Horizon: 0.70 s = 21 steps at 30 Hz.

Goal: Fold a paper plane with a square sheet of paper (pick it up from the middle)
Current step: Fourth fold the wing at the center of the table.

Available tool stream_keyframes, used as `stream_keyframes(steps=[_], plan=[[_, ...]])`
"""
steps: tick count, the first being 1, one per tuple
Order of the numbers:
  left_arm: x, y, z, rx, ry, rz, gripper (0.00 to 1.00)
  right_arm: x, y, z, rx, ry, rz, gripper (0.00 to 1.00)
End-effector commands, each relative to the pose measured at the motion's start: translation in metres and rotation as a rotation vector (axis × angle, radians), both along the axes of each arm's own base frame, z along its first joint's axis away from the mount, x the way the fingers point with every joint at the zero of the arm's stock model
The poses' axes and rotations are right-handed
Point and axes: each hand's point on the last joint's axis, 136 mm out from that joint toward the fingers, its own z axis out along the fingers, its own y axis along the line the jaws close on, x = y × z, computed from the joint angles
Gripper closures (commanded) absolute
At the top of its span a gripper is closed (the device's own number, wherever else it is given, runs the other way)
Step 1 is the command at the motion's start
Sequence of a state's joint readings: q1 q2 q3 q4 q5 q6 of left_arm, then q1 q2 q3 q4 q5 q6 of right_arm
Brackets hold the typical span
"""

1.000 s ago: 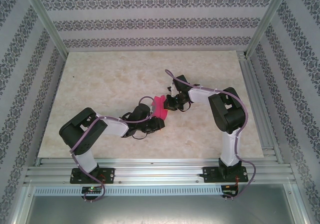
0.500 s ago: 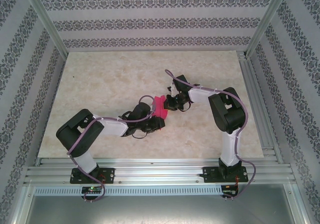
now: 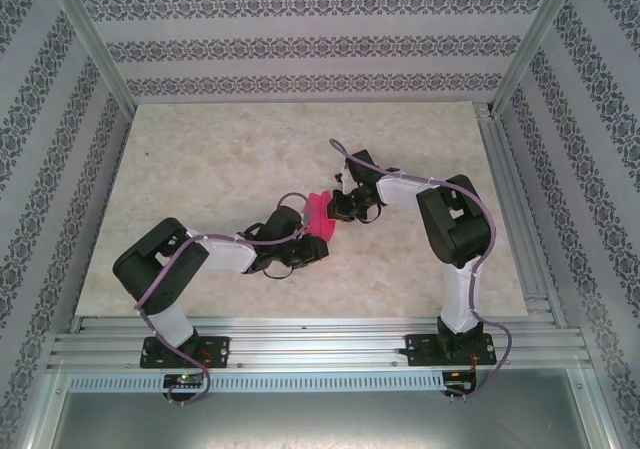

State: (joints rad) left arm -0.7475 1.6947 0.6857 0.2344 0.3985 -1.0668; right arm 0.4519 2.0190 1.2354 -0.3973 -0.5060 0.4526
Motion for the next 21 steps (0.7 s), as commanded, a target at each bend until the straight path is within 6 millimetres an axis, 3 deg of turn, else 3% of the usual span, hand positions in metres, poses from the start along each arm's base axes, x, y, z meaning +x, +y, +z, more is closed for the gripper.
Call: stream_keyframes(steps=[1,5,10,21], plan=[[0.028,0.002,0.041,-0.013,-0.112,0.019,0.71,-0.001,-0.012,-0.021,-0.091,0.011,-0.012,0.95],[0.049,-0.001,0.053,-0.062,-0.134,0.031,0.71,0.001,-0.011,-0.021,-0.088,0.010,-0.014,0.95],[0.067,-0.004,0.041,-0.059,-0.122,0.074,0.74,0.001,-0.011,-0.020,-0.091,0.009,-0.016,0.95],[0.074,-0.021,0.016,-0.097,-0.082,0.038,0.74,0.001,-0.009,-0.019,-0.089,0.011,-0.010,0.95]])
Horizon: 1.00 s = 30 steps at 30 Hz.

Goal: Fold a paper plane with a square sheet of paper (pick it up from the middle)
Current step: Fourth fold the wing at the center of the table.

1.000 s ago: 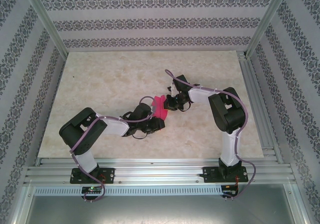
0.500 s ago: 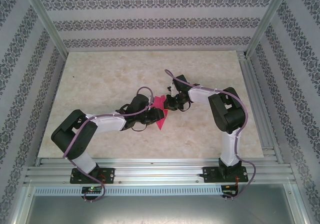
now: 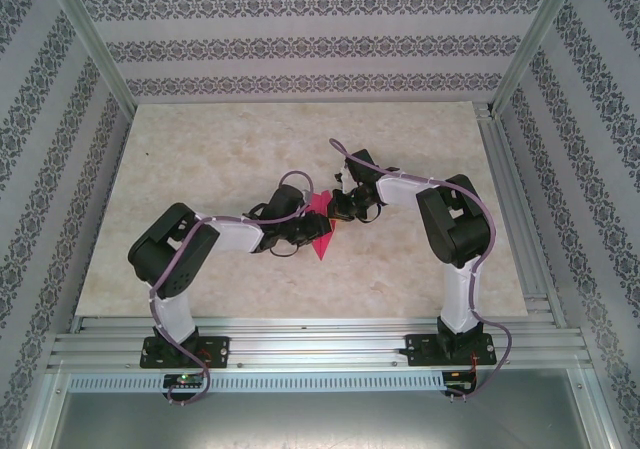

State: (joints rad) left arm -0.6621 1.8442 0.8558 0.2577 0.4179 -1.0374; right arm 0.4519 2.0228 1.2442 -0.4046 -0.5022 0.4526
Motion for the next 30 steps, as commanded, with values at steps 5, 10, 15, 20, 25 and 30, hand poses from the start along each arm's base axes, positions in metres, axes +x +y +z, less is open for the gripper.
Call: stream_keyframes(steps=[5,10,15,20,25,30], plan=[[0.006,0.002,-0.009,0.018,-0.009,0.006,0.75,0.000,-0.011,-0.019,-0.088,0.009,-0.009,0.94],[-0.004,0.011,-0.036,0.041,0.053,0.028,0.76,0.000,-0.010,-0.018,-0.083,0.011,-0.012,0.93],[-0.012,0.019,-0.040,0.070,0.053,0.029,0.77,0.011,-0.011,0.003,-0.071,-0.035,-0.041,0.70],[-0.014,0.023,-0.042,0.091,0.052,0.027,0.77,0.021,-0.024,0.034,-0.054,-0.100,-0.088,0.67],[-0.011,0.022,-0.040,0.090,0.042,0.033,0.77,0.019,-0.025,0.053,0.011,-0.123,-0.101,0.78],[-0.010,0.019,-0.040,0.088,0.047,0.028,0.77,0.014,-0.008,0.057,0.075,-0.102,-0.080,0.94]])
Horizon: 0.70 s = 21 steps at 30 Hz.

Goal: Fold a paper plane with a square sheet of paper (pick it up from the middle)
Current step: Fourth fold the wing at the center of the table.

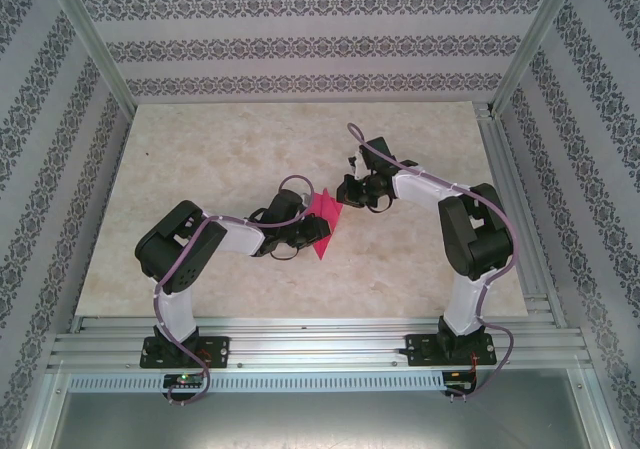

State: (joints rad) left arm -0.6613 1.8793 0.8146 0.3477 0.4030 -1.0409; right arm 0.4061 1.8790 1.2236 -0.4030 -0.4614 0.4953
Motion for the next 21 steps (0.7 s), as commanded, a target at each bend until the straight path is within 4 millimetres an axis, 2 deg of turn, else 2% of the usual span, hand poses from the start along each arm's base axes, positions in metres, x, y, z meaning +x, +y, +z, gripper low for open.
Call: stream_keyframes(steps=[1,5,13,18,21], plan=[[-0.010,0.016,-0.026,0.089,0.061,0.012,0.77,-0.007,0.014,0.004,0.047,0.006,0.023,0.95],[-0.011,0.017,-0.027,0.097,0.062,0.011,0.77,-0.014,0.017,-0.019,0.033,0.065,0.032,0.97],[-0.011,0.016,-0.026,0.097,0.062,0.008,0.77,-0.020,0.020,-0.045,0.030,0.108,0.032,0.96],[-0.011,0.018,-0.028,0.109,0.063,0.012,0.77,-0.021,0.011,-0.069,-0.020,0.139,0.011,0.97],[-0.009,0.016,-0.023,0.098,0.055,0.009,0.77,-0.023,0.006,-0.077,-0.050,0.148,0.013,0.96]])
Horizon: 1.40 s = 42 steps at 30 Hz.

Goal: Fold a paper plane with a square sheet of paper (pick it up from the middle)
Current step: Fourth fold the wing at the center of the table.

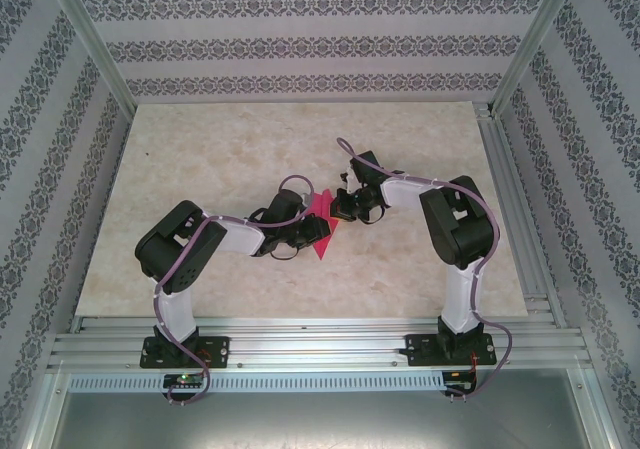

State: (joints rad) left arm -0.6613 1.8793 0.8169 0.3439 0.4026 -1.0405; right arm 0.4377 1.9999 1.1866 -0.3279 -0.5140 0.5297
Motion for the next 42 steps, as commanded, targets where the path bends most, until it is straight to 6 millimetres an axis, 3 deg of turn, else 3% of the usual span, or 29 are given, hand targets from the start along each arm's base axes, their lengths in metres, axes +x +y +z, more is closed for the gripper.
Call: stream_keyframes(steps=[1,12,17,25,33,36,39,42], plan=[[-0.007,0.015,-0.019,0.088,0.048,0.008,0.76,-0.006,-0.010,-0.028,-0.072,0.043,-0.002,0.97],[0.038,0.010,0.030,-0.008,-0.061,0.049,0.74,-0.008,-0.012,-0.029,-0.074,0.041,0.001,0.97],[0.053,0.003,0.036,-0.044,-0.065,0.039,0.72,-0.007,-0.010,-0.027,-0.068,0.041,0.002,0.97],[0.059,0.003,0.024,-0.024,-0.030,0.057,0.72,-0.006,-0.011,-0.023,-0.069,0.032,-0.004,0.97],[0.046,0.011,-0.014,0.034,0.070,0.078,0.72,-0.006,-0.011,-0.024,-0.069,0.036,-0.002,0.97],[0.043,0.013,-0.020,0.035,0.081,0.082,0.71,-0.005,-0.010,-0.024,-0.068,0.034,-0.004,0.97],[0.046,0.015,-0.018,0.023,0.069,0.099,0.71,-0.004,-0.011,-0.025,-0.070,0.036,-0.010,0.97],[0.050,0.017,-0.001,-0.009,0.021,0.120,0.72,-0.005,-0.013,-0.026,-0.077,0.037,-0.014,0.98]])
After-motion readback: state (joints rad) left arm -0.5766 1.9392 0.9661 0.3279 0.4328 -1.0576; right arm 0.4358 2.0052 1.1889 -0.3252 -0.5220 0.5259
